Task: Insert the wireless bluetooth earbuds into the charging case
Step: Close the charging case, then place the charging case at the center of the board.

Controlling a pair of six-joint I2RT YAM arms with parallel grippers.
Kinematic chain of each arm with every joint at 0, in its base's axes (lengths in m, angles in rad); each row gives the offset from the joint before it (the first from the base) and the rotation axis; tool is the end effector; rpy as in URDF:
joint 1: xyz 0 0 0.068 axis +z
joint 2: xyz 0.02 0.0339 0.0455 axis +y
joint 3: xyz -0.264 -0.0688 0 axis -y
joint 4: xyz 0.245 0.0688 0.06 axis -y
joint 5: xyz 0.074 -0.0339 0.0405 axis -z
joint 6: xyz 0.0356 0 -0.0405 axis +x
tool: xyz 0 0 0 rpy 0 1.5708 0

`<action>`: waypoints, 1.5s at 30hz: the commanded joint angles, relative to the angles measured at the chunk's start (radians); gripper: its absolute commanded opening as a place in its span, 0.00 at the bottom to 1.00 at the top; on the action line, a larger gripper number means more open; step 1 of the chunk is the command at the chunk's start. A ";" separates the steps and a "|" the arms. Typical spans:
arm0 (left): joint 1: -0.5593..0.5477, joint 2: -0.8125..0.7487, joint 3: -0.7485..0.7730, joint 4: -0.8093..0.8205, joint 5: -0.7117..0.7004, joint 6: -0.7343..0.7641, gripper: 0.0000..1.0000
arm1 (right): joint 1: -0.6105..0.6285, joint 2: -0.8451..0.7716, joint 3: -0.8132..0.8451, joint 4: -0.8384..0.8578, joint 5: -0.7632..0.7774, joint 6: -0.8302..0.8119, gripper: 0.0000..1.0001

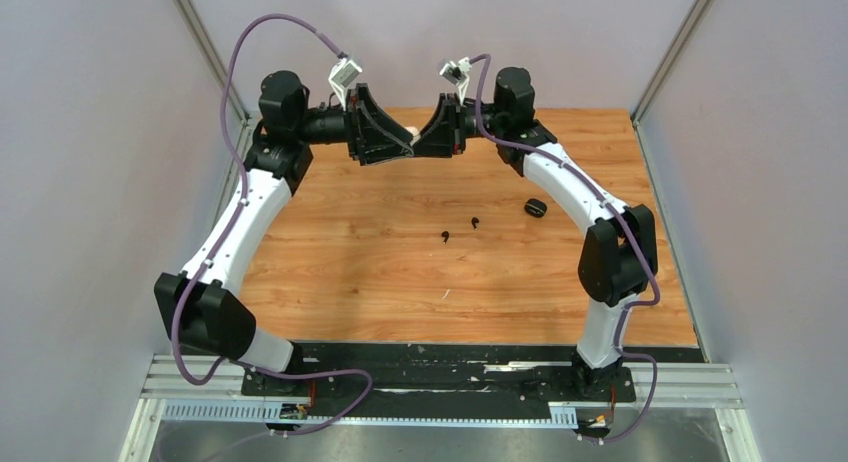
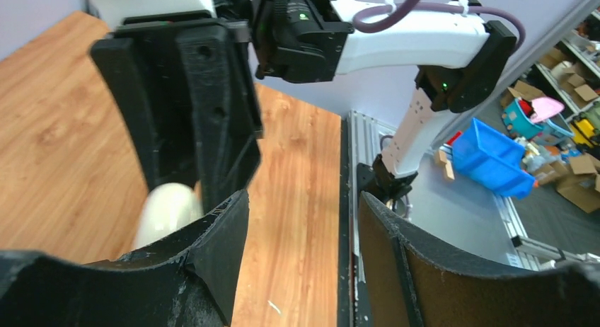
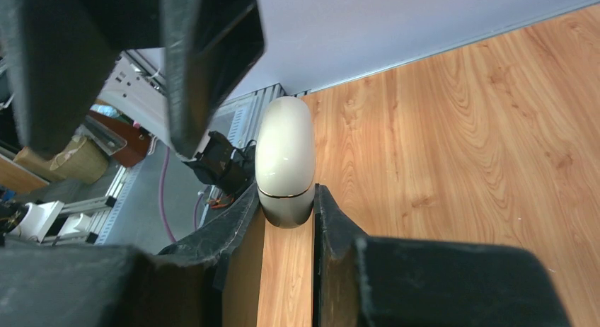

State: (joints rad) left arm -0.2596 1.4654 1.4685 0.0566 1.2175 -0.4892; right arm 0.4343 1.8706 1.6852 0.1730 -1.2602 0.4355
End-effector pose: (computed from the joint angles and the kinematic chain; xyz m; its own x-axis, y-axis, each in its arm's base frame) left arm 0.3038 -0.1152 0.4419 -0.4162 -0.0577 -0.9074 0.9045 0.0758 -0.4197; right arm 0.3801 0.2137 0.3785 -0.4288 -0.0568 -0.9016 -0.8949 -0.1096 0.4325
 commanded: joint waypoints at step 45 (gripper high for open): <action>0.074 -0.380 -0.305 -0.696 -0.584 0.698 0.72 | -0.147 0.379 -0.102 -0.652 0.461 -0.300 0.12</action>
State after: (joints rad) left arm -0.1883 1.0847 1.1423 -0.6197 0.6277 0.1692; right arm 0.2913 2.2391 1.5467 -0.4725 -0.8951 0.1574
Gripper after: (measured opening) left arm 0.719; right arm 0.232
